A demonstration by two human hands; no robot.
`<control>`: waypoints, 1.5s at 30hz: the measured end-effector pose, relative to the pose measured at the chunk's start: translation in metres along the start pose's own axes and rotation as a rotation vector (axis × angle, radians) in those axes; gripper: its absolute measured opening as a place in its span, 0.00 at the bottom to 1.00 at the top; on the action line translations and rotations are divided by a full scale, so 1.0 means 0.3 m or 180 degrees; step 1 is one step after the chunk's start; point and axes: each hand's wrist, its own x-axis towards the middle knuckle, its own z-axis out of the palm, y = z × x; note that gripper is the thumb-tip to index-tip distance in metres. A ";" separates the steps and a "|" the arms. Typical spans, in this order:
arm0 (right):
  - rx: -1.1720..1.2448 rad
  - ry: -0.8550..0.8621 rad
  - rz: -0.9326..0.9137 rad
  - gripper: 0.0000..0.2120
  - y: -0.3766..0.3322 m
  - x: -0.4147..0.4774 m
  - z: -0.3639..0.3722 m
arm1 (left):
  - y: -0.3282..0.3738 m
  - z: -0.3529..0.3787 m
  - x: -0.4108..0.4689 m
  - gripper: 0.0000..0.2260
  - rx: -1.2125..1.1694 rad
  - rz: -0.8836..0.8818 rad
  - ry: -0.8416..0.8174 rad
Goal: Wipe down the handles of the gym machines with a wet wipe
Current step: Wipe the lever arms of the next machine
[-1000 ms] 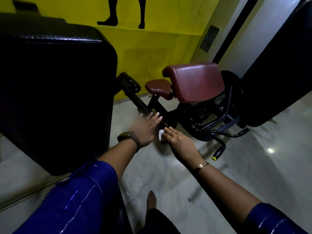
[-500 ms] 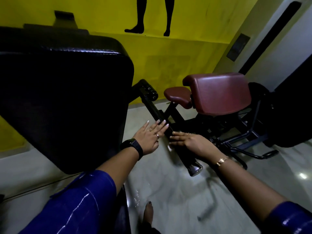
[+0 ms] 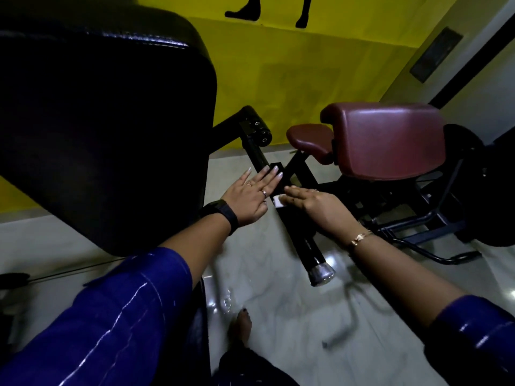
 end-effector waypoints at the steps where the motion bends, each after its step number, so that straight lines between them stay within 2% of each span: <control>1: 0.0070 0.0013 0.0010 0.19 -0.012 0.024 0.016 | -0.003 -0.003 0.002 0.31 0.0045 -0.0050 -0.0041; 6: 0.0143 -0.0381 -0.0915 0.11 -0.017 0.055 0.027 | -0.057 0.007 -0.002 0.32 0.0175 -0.0234 -0.0271; 8: 0.0198 -0.0527 -0.1076 0.15 0.019 0.033 0.011 | -0.072 0.015 -0.010 0.32 0.0210 -0.0279 -0.0317; 10: 0.0158 -0.0455 -0.1086 0.19 0.047 0.041 0.007 | -0.079 0.023 -0.013 0.32 0.0256 -0.0291 -0.0333; 13: 0.0121 -0.0391 -0.0848 0.17 0.041 0.114 0.028 | -0.086 0.032 -0.004 0.32 0.0282 -0.0274 -0.0314; 15: -0.0025 -0.0558 -0.0635 0.17 0.021 0.169 0.033 | -0.090 0.035 0.002 0.32 0.0298 -0.0270 -0.0312; 18: -0.0095 -0.0944 -0.0796 0.16 0.023 0.167 0.018 | -0.092 0.042 0.002 0.32 0.0282 -0.0254 -0.0313; 20: 0.0097 -0.0957 -0.0994 0.16 0.039 0.126 -0.011 | -0.092 0.046 0.002 0.33 0.0253 -0.0240 -0.0299; 23: 0.0307 -0.0814 -0.0983 0.19 0.091 0.090 -0.034 | -0.090 0.049 0.005 0.32 0.0248 -0.0262 -0.0249; 28: 0.0216 -0.0796 -0.0498 0.20 0.065 0.191 0.000 | -0.085 0.041 0.000 0.32 0.0226 -0.0231 -0.0317; 32: 0.0093 -0.0907 -0.0806 0.17 0.060 0.185 0.007 | -0.086 0.038 0.000 0.33 0.0202 -0.0254 -0.0344; 34: 0.0163 -0.0830 -0.1017 0.19 0.086 0.144 -0.007 | -0.087 0.043 0.000 0.32 0.0185 -0.0285 -0.0290; 37: 0.0218 -0.0573 -0.0875 0.22 0.118 0.144 -0.017 | -0.086 0.056 0.006 0.31 0.0128 -0.0367 -0.0123; 41: 0.0142 -0.0717 -0.0457 0.22 0.099 0.240 0.005 | -0.081 0.077 0.021 0.30 -0.0082 -0.0543 0.0013; 45: 0.0140 -0.0780 -0.0831 0.22 0.108 0.200 0.016 | -0.086 0.101 0.035 0.35 -0.0063 -0.0651 0.0077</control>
